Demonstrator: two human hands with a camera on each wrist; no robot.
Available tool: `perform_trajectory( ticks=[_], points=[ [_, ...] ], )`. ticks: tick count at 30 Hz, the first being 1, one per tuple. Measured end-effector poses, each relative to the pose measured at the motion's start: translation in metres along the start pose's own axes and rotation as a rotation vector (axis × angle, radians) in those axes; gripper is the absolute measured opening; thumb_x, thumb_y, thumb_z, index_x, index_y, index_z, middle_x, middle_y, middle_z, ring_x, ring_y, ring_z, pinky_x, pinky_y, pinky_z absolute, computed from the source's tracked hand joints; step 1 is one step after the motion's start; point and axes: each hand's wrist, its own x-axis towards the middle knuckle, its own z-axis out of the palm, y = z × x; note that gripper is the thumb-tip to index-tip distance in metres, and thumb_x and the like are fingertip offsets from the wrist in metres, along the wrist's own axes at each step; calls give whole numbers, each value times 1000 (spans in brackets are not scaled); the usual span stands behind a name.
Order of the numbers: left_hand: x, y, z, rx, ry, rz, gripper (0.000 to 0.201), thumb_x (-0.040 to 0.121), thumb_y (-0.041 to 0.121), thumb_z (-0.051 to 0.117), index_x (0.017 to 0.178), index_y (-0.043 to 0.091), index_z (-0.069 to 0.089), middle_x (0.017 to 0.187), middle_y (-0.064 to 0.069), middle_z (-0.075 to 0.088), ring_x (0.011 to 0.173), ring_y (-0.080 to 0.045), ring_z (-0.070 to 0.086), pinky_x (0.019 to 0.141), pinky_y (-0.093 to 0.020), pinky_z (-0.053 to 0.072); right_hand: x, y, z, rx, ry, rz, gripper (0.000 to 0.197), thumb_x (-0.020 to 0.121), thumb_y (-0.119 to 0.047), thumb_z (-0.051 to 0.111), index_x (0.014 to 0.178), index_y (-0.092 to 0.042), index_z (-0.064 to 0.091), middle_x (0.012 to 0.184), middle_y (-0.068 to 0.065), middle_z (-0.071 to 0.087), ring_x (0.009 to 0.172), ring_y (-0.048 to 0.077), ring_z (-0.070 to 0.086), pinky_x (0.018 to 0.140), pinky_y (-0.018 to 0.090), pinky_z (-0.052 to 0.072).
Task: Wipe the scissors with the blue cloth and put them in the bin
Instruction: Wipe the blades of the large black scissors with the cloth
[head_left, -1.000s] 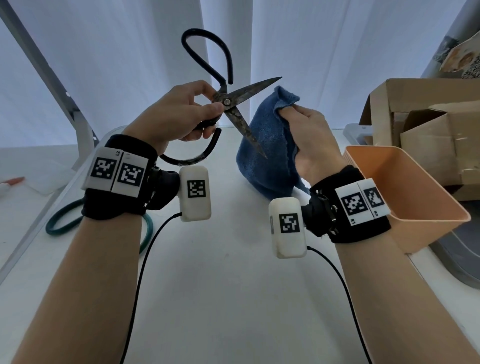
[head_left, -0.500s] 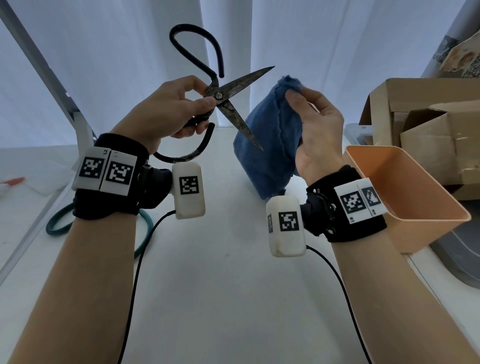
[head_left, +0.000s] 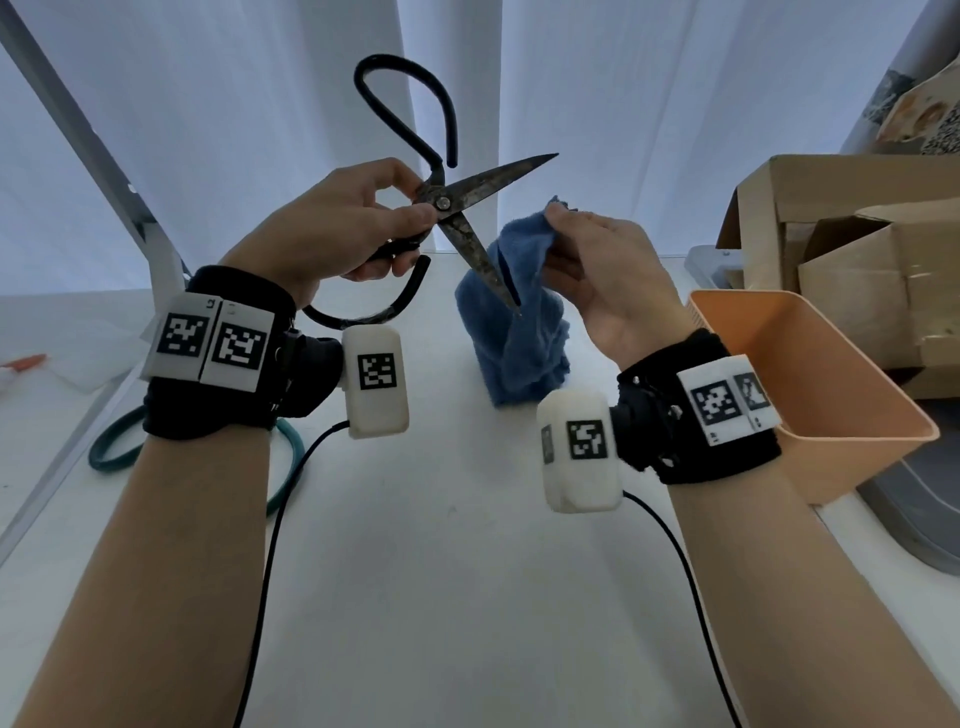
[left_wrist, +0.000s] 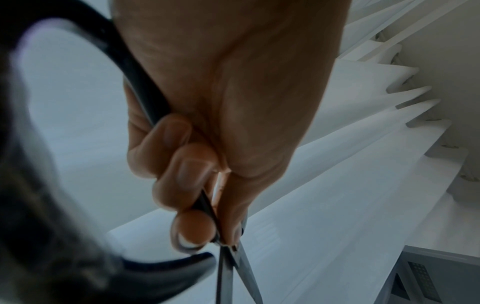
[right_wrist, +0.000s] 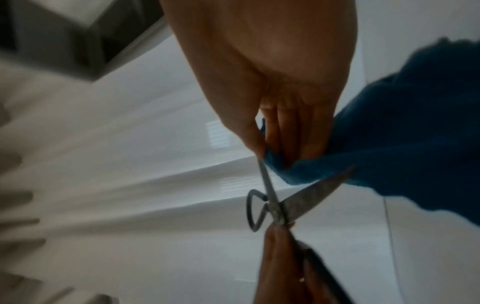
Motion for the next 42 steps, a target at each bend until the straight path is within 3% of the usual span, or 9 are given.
perform_trajectory(
  ticks=[3,6,9,13,20,26,32,38,42],
  points=[
    [0,0,2,9,-6,-4,20,99,34,59,112,18,61,60,-1,60,66,-22,42,56,-25,34,-7,-7,1,99,-195,69,10,97,-16,63,94,-7,67,77,4,71,71,13,69,71,22,55],
    [1,1,6,20,-20,0,24,99,34,59,113,15,60,59,-1,59,59,-17,40,52,-22,33,-10,-8,5,171,-303,94,8,96,-12,60,98,-6,66,88,8,70,78,17,67,75,27,57],
    [1,2,7,14,-30,12,23,99,34,59,112,16,60,61,-2,59,65,-21,40,55,-24,34,-9,-7,6,195,-310,84,15,94,-2,50,95,-4,65,88,8,69,73,16,65,70,25,56],
    [0,5,9,1,-67,38,18,99,33,59,110,18,60,60,-2,58,69,-24,38,57,-26,33,-8,2,10,97,-322,25,23,94,8,52,113,2,63,100,12,69,79,16,68,74,24,57],
    [0,7,9,5,-78,59,19,100,32,58,111,18,59,60,-3,57,68,-26,35,54,-26,31,-9,5,11,109,-260,42,16,92,1,62,108,1,64,91,10,73,77,17,73,71,25,59],
    [1,7,16,44,-105,84,17,101,25,58,112,13,57,56,-4,56,44,-14,32,41,-18,29,-12,6,13,9,-269,52,10,90,2,65,98,1,69,90,12,73,76,16,72,72,24,60],
    [2,8,19,50,-117,92,19,101,25,57,113,11,57,56,-4,56,45,-14,32,42,-17,30,-12,7,11,-20,-272,78,8,89,-2,68,96,2,70,85,11,72,71,14,71,67,22,57],
    [2,9,19,67,-124,108,18,101,25,57,113,12,57,57,-5,57,46,-15,33,42,-18,30,-11,9,11,-39,-276,70,8,87,-7,72,94,-3,72,84,7,73,74,13,69,74,23,58],
    [2,9,20,69,-128,114,16,101,25,57,111,13,57,57,-6,57,45,-15,33,42,-18,30,-10,9,10,-51,-275,77,22,86,-8,74,104,3,71,90,11,72,77,15,69,73,23,57]
  ],
)
